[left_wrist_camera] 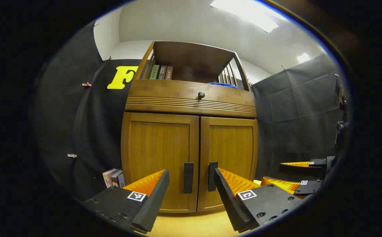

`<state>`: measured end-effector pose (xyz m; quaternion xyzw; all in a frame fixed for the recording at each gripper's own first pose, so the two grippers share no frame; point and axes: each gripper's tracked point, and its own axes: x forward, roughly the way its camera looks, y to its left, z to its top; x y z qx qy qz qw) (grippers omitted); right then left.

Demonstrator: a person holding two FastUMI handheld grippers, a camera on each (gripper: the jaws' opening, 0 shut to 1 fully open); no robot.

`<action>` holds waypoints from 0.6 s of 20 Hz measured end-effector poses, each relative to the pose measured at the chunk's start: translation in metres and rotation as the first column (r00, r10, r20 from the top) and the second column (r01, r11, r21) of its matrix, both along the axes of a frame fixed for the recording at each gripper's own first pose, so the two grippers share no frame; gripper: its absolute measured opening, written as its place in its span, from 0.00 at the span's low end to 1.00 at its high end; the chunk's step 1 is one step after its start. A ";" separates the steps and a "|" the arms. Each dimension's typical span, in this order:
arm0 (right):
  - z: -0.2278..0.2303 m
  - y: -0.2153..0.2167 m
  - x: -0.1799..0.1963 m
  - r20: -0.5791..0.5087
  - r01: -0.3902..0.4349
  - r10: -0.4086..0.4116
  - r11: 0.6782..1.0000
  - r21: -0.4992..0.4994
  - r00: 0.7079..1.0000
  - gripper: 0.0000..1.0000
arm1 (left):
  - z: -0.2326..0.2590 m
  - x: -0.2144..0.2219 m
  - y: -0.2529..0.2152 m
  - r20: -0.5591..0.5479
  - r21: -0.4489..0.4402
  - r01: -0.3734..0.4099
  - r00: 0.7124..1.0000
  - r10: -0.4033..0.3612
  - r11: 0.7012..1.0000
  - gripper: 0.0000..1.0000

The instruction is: Open the right door of the double-door shoe cabinet with the right hand, and open the left door with the left hand.

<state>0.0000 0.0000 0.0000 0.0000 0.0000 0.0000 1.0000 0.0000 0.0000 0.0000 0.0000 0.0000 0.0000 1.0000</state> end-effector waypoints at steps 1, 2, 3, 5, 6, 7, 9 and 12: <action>0.000 0.000 0.000 0.001 -0.001 0.001 1.000 -0.004 1.000 0.95 | -0.001 -0.001 0.003 0.002 0.003 -0.003 1.000 0.003 1.000 0.86; 0.000 0.000 0.000 0.002 -0.003 0.003 1.000 -0.010 1.000 0.95 | -0.001 0.000 0.003 0.002 0.004 -0.002 1.000 0.002 1.000 0.85; -0.001 0.000 0.000 0.003 -0.004 0.004 1.000 -0.013 1.000 0.94 | -0.003 0.000 0.003 -0.002 0.002 0.004 1.000 -0.004 1.000 0.85; -0.002 0.001 0.000 -0.001 -0.006 0.006 1.000 -0.016 1.000 0.95 | -0.006 0.001 0.003 -0.012 0.001 0.015 1.000 -0.015 1.000 0.85; -0.002 0.003 0.001 -0.003 -0.008 0.008 1.000 -0.015 1.000 0.95 | -0.008 0.003 0.004 -0.018 0.005 0.013 1.000 -0.013 1.000 0.85; -0.003 0.005 0.002 -0.005 -0.011 0.011 1.000 -0.013 1.000 0.94 | -0.012 0.003 0.007 -0.025 0.013 0.007 1.000 -0.006 1.000 0.85; -0.003 0.007 0.002 -0.008 -0.017 0.017 1.000 -0.011 1.000 0.94 | -0.016 0.005 0.012 -0.033 0.026 -0.007 0.999 0.008 1.000 0.86; -0.006 0.008 0.003 -0.012 -0.026 0.026 1.000 -0.014 1.000 0.95 | -0.018 0.005 0.010 -0.037 0.020 0.000 0.999 0.000 1.000 0.86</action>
